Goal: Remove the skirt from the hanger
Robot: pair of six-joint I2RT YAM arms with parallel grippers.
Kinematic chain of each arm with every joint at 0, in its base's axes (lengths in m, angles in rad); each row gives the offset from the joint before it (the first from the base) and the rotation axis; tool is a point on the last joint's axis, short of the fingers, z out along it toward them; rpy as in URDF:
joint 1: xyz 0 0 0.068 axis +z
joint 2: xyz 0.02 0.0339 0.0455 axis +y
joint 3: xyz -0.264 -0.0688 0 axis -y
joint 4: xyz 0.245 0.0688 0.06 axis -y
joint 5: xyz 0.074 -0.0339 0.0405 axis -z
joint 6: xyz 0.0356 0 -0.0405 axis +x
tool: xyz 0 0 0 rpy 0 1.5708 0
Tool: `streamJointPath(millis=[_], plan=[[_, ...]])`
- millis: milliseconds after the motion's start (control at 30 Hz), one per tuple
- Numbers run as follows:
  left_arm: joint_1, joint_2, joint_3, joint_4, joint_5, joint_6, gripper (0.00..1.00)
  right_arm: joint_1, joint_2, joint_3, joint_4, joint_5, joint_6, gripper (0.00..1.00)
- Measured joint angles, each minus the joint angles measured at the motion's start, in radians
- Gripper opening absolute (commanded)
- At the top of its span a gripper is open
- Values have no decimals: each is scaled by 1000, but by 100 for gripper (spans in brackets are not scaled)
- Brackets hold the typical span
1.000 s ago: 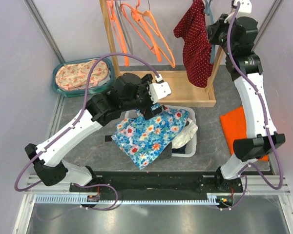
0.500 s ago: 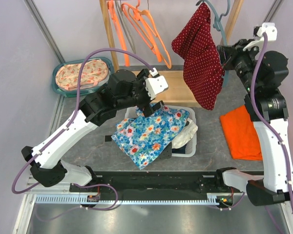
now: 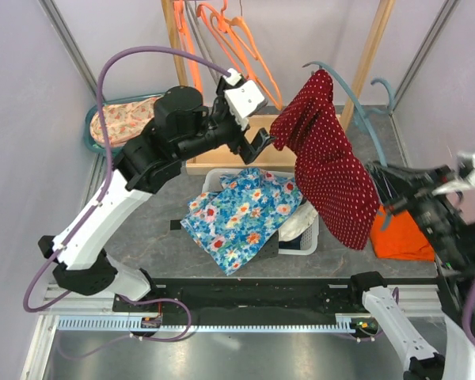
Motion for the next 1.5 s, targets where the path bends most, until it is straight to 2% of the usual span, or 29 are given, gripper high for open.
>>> streamJointPath(millis=[200, 367, 400, 433, 467, 500, 800, 1167, 1333, 1500], plan=[[3, 129, 72, -11, 73, -19, 100, 38, -33, 154, -82, -52, 9, 0], [4, 166, 95, -60, 192, -29, 99, 47, -16, 187, -100, -86, 17, 0], [4, 166, 99, -70, 217, -29, 85, 48, -9, 187, -103, -90, 18, 0], [4, 166, 104, -76, 239, -28, 39, 48, 0, 186, -105, -93, 21, 0], [4, 166, 108, -78, 255, -28, 24, 49, 9, 185, -107, -95, 21, 0], [4, 166, 111, -80, 267, -28, 2, 49, 20, 183, -109, -97, 21, 0], [4, 166, 169, -122, 232, -20, 2, 63, 49, 126, -138, -22, 2, 0], [3, 167, 578, -158, 203, -21, 2, 72, 167, -59, -138, 215, -56, 0], [3, 109, 562, -161, 183, -21, 2, 72, 224, -105, -138, 336, -85, 0], [3, 95, 506, -169, 147, -13, 2, 72, 236, -102, -100, 372, -92, 0]])
